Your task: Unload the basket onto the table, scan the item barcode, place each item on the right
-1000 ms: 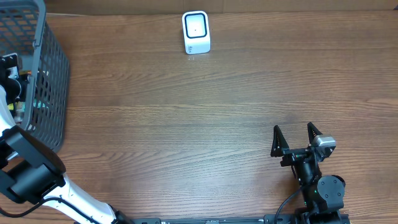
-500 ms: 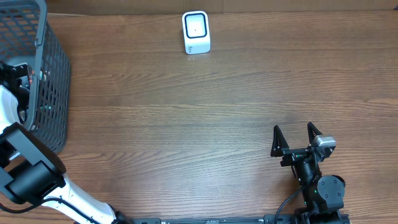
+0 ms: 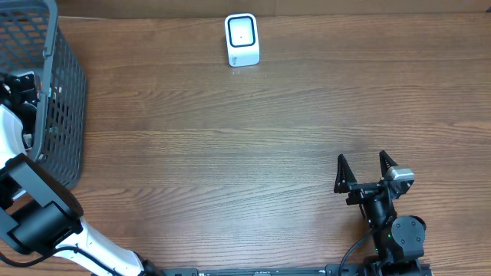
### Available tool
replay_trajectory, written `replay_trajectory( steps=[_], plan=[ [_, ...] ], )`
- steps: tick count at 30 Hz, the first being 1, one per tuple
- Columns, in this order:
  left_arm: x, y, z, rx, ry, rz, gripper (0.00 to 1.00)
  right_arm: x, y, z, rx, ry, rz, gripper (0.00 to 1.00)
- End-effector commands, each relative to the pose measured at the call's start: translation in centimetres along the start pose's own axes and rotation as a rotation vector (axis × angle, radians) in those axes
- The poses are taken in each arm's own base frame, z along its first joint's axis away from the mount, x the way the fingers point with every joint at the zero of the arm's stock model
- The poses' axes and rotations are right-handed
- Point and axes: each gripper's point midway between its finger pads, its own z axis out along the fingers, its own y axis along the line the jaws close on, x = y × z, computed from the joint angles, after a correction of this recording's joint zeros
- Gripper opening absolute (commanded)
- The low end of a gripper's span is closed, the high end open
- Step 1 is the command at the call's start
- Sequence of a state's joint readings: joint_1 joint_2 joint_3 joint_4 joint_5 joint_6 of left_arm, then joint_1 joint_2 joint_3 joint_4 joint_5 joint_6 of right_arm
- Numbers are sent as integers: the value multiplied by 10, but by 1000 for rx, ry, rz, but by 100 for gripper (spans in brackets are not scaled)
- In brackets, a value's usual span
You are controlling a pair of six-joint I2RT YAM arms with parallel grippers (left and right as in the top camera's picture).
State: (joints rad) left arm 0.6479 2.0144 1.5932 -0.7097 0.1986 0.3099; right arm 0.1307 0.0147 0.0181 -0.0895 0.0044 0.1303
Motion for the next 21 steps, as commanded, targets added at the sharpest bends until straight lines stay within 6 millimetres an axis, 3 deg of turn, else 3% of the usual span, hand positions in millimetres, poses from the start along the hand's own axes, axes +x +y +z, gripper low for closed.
replay_trajectory(
  steps=[1,6,9,14,21],
  plan=[
    [8,2,12,-8,43,-3,4,1,-1,0,4,-7,1,100],
    [-23,6,-13,-25,-12,-3,4,1,-1,0,4,-7,1,100],
    [-49,9,-38,-41,-63,7,4,1,-1,0,4,-7,1,100],
    [-88,11,-87,-65,-149,5,4,1,-1,0,4,-7,1,100],
    [-132,7,-173,-108,-294,32,4,1,-2,0,4,-7,1,100]
  ],
)
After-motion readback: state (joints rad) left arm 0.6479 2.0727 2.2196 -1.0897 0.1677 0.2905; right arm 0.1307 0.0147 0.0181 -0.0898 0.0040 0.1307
